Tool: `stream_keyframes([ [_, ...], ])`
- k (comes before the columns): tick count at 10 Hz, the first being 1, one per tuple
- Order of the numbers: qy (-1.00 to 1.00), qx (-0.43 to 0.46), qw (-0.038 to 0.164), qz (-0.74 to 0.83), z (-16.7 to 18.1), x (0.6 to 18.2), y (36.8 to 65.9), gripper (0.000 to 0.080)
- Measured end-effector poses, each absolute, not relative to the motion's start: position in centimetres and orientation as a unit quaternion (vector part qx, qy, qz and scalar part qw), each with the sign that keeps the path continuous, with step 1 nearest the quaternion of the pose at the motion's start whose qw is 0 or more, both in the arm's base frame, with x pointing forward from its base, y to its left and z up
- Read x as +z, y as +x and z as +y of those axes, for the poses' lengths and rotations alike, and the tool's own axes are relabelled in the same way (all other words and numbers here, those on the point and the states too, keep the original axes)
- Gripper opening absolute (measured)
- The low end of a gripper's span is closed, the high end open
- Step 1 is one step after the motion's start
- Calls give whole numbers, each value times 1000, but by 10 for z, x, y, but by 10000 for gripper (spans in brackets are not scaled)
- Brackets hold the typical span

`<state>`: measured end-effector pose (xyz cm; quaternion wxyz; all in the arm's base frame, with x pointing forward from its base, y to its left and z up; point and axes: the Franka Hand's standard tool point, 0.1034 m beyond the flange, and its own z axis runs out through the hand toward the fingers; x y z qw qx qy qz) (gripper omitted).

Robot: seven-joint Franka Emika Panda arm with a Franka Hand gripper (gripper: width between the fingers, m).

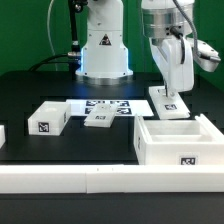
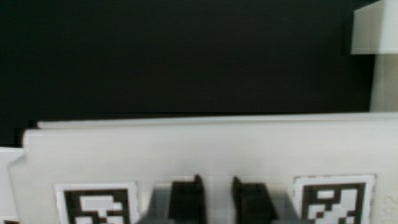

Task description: Assemble cabinet

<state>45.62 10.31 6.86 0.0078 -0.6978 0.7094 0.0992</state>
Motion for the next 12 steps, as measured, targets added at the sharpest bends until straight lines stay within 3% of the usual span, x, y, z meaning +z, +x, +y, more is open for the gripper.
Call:
stream_keyframes([
  [2,-697,125,-15,706,115,75,457,64],
  [5,-700,123,-17,703,121,72,457,64],
  [9,-705,2,58,707,100,72,473,64],
  [12,-712,8,56,700,103,69,471,64],
])
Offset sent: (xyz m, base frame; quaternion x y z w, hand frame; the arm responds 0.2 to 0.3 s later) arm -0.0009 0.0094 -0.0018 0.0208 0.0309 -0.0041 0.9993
